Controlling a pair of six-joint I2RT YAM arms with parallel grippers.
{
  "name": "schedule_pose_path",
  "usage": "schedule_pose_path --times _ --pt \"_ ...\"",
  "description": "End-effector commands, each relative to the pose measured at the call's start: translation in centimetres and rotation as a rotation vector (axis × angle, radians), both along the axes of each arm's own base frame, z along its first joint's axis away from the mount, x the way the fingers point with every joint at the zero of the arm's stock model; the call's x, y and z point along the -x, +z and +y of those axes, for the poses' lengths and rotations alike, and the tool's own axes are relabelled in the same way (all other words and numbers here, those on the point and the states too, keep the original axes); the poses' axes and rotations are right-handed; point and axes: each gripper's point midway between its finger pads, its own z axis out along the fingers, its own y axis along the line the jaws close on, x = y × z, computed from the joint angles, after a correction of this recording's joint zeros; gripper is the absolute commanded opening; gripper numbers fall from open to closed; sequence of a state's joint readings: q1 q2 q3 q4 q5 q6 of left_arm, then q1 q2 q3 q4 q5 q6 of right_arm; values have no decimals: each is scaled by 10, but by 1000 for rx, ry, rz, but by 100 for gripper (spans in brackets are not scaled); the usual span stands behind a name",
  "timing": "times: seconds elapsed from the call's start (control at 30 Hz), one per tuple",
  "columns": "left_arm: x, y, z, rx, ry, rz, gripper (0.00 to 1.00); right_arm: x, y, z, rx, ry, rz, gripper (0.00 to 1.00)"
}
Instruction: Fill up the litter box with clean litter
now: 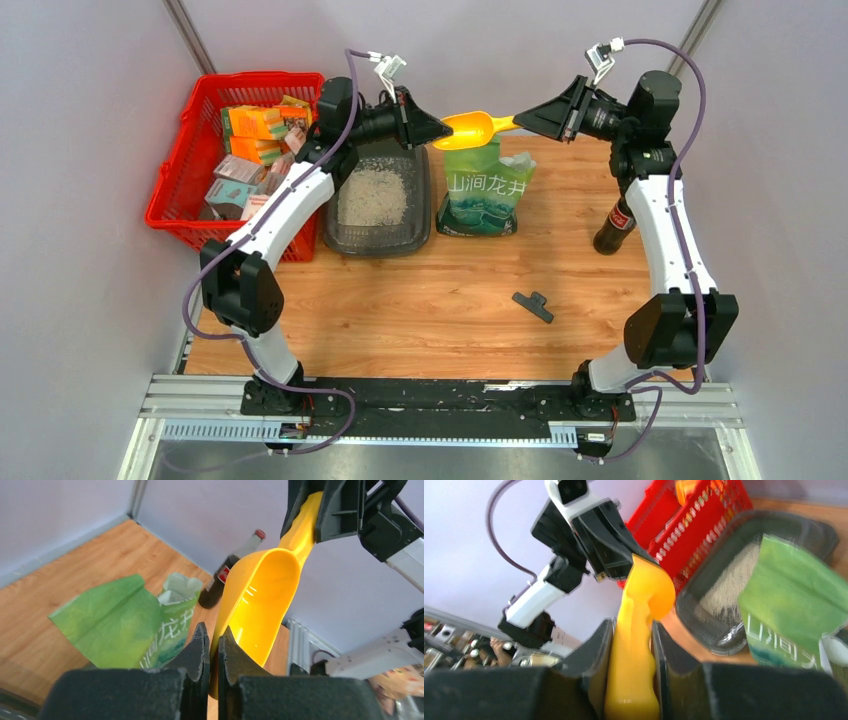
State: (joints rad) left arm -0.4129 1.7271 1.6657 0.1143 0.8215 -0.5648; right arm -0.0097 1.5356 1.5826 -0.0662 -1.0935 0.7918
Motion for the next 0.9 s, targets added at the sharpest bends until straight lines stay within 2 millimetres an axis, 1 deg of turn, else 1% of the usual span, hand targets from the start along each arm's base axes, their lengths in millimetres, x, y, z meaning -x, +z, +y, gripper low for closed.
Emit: schedule_pose_path --times 0.0,0.03,0.1,0.13,0.17,0.2,0.23,0.27,0.3,0.33,0.37,0.4,0.43,0.47,0.5,0.63,0.67,0.8,0.83,0.87 --pt "0 9 -3 -6 -12 -80 14 11 33 0 40 -9 -205 2" --pt "-1 2 0 -25 -15 -100 33 12 32 0 48 -10 -218 0" --pt "-1 -1 6 -49 -16 -121 45 14 28 1 75 13 -256 0" --pt "-4 2 11 -71 -3 -178 59 14 25 0 91 19 -268 0" --pt "-4 -2 15 -99 1 -182 61 17 22 1 105 40 -278 0" --pt "-5 1 19 -129 10 -262 62 17 15 0 135 46 -289 0" --pt "-4 5 21 -151 9 -298 64 17 10 -1 151 50 -288 0" --pt "-1 4 21 -173 0 -322 64 19 9 -1 162 51 -292 0" --pt "-1 5 22 -198 -4 -386 65 20 6 -1 167 57 -284 0" --pt "0 8 21 -210 -10 -425 66 20 5 -1 174 63 -290 0" --pt "4 5 17 -225 -26 -426 66 21 6 0 174 66 -290 0" --pt "5 4 14 -252 -41 -500 66 20 6 0 175 68 -290 0" --pt "6 6 11 -263 -47 -528 67 20 7 -1 180 69 -297 0" --pt "10 2 4 -276 -64 -544 67 19 7 -1 182 68 -300 0" --pt "11 0 1 -289 -71 -590 67 19 8 -1 182 68 -298 0" --pt "20 -2 -20 -305 -119 -661 68 23 9 0 184 79 -301 0" --pt "17 -7 -24 -311 -121 -653 68 24 7 0 188 82 -296 0" --pt "15 -7 -43 -319 -119 -696 64 30 5 -1 205 85 -305 0" --pt "14 -8 -46 -321 -120 -701 63 36 5 10 201 116 -307 0" --pt "12 -11 -49 -324 -125 -699 62 37 4 10 201 116 -305 0"
